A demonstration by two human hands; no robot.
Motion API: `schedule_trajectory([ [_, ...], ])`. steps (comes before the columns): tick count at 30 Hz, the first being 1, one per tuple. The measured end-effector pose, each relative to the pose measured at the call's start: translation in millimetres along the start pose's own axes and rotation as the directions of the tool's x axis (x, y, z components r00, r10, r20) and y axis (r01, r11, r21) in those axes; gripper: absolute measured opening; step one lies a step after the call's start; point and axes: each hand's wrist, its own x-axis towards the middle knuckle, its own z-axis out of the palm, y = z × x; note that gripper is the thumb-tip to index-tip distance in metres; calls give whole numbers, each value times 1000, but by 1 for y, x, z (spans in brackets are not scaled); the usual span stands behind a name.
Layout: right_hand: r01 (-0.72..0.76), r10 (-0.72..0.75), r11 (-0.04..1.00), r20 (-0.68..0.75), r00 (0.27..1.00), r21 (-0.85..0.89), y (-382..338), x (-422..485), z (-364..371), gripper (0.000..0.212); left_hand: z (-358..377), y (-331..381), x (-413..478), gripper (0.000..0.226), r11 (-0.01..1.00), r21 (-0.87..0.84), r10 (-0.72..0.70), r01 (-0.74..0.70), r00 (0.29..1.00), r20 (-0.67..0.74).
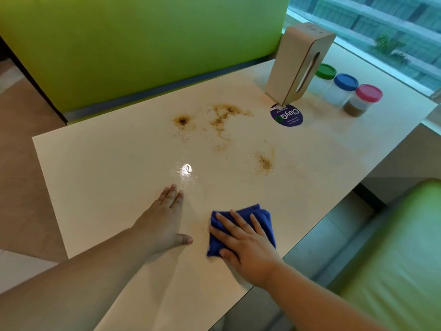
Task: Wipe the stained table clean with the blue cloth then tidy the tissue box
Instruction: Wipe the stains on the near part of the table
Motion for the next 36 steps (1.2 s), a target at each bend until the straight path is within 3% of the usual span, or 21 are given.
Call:
schedule_trajectory([
  [2,-50,50,998,-6,999,-27,20,-16,-2,46,0,-1,0,116,1000,0,3,-3,1000,0],
  [5,-256,254,965,-40,966,-61,47,-16,-11,45,0,0,1,116,1000,2,-2,2,1000,8],
  [8,-388,387,922,-57,920,-3,46,-1,-15,49,1,-1,2,117,1000,4,-10,10,1000,12],
  [10,-343,344,939,-48,938,20,29,0,-11,51,1,0,1,117,1000,12,-15,15,1000,18],
  [14,-89,89,996,1,996,-4,18,-30,-1,51,-1,2,1,117,999,30,-22,21,999,30],
  [20,-275,276,961,-36,960,34,27,-10,-8,54,-1,4,3,118,997,73,-42,38,998,51],
  [22,-250,251,967,-24,968,49,8,12,-9,51,-2,3,3,117,996,79,-39,35,998,59],
  [24,-131,132,991,-13,991,32,-9,24,-10,50,-4,1,2,112,998,62,-36,32,997,65],
  [26,-56,62,988,-40,997,142,-11,26,-10,46,-7,-4,0,99,1000,19,-25,24,998,60],
  [29,-51,186,847,-206,961,530,-14,21,-25,35,-4,-14,-9,76,997,-65,-44,42,999,-31],
  [30,-48,197,836,-219,956,546,-18,19,-30,33,-1,-15,-13,70,995,-86,-56,50,996,-76],
  [34,-45,68,974,-96,993,222,-53,16,-25,42,7,-18,-25,57,978,-178,-146,107,963,-227],
  [36,-168,176,979,-59,983,113,-65,15,-7,59,12,-18,-27,56,966,-210,-200,153,954,-225],
])
